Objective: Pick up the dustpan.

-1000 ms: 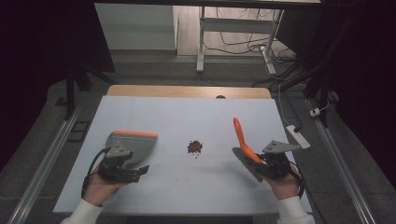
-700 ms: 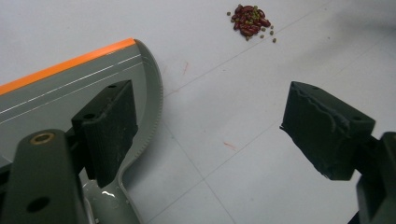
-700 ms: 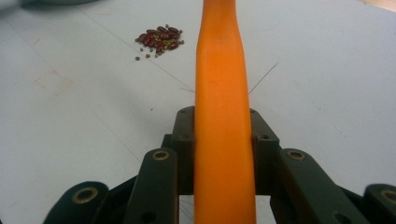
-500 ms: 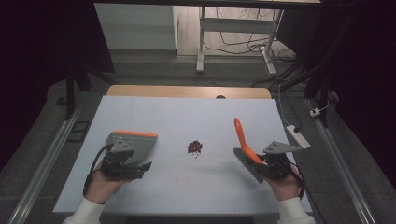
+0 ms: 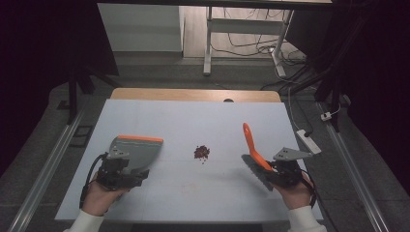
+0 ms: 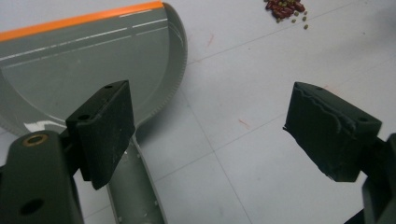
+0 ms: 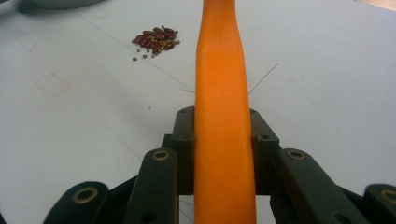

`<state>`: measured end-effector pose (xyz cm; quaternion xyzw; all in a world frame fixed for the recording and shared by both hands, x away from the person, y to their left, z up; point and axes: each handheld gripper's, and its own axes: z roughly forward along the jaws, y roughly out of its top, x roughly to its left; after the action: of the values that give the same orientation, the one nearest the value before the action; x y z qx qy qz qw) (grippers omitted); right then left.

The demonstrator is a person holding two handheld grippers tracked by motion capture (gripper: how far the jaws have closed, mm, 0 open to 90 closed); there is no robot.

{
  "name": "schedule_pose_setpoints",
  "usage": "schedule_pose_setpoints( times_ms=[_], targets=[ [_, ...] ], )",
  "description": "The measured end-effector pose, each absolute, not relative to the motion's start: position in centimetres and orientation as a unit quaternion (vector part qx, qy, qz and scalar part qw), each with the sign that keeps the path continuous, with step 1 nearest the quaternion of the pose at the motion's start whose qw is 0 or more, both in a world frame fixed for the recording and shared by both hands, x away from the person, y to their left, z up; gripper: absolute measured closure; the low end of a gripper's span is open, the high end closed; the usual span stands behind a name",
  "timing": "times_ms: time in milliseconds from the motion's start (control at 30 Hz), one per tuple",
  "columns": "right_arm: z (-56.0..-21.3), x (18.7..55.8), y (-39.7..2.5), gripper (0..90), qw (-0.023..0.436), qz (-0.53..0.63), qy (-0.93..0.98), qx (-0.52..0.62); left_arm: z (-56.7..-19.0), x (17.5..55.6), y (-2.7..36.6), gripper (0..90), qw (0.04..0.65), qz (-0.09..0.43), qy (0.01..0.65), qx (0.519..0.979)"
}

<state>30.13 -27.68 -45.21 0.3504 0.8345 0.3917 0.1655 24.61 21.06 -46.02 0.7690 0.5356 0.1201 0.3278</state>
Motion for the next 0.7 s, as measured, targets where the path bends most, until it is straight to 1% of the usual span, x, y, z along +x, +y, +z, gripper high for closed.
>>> schedule_pose_setpoints(
  times_ms=[200,267,700],
  targets=[
    [-45.3,30.1,-27.7,69.9,0.166,0.391,0.834,0.352,-46.8,25.0,21.8,15.4,0.308,0.11,0.561,0.761],
    [-45.3,30.1,-27.6,69.9,0.167,0.389,0.835,0.352,-47.2,25.2,22.4,14.6,0.303,0.096,0.573,0.755],
    [-45.4,30.0,-27.6,69.9,0.166,0.388,0.836,0.351,-48.6,25.9,23.5,12.6,0.287,0.079,0.602,0.741]
  ],
)
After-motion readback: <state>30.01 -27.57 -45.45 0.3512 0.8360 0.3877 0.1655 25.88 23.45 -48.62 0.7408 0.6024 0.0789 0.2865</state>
